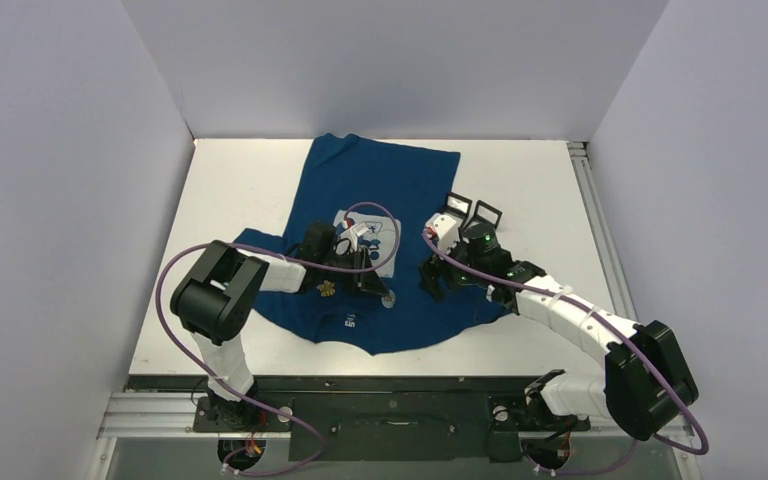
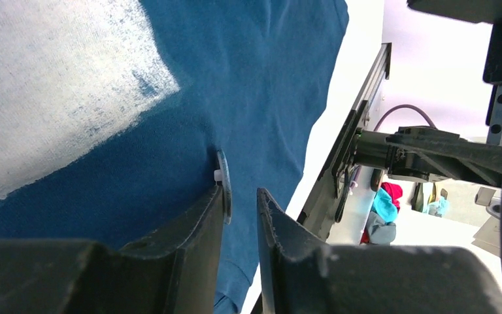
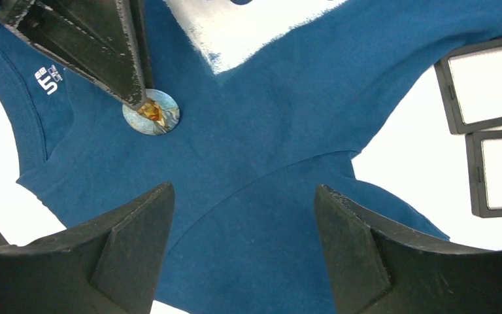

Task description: Remove the brooch from the garment

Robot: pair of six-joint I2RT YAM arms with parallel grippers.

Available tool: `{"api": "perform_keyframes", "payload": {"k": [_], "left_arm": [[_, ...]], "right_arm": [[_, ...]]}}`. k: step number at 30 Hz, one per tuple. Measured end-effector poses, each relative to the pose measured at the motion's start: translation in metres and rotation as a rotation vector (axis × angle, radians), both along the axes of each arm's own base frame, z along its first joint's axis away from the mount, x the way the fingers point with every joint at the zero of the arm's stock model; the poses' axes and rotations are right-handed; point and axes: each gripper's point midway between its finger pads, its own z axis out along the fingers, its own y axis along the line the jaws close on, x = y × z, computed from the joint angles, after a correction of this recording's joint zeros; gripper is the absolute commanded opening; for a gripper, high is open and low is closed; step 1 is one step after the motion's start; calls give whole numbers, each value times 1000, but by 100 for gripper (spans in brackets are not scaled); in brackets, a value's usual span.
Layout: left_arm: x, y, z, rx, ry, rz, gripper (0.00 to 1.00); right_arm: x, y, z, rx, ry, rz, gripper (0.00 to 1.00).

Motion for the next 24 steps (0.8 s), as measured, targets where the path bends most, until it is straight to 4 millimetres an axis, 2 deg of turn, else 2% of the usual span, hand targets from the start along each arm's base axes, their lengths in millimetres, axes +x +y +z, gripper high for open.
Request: {"api": "perform_keyframes", "payload": {"k": [3, 9, 13, 18, 24], "left_arm": [[0, -2, 3, -11, -2, 1, 14], [0, -4, 5, -19, 12, 8, 10], [0, -5, 6, -26, 22, 14, 8], [0, -6, 4, -34, 50, 22, 11], [-1, -9, 0, -51, 94, 29, 18]], "right_arm": [[-5, 7, 1, 2, -3, 23, 70], [-14, 25, 1, 15, -6, 74, 68], [-21, 39, -9, 22, 25, 91, 64], [-37, 58, -30, -2, 80, 128, 66], [-44, 70, -42, -7, 113, 125, 67]]}}
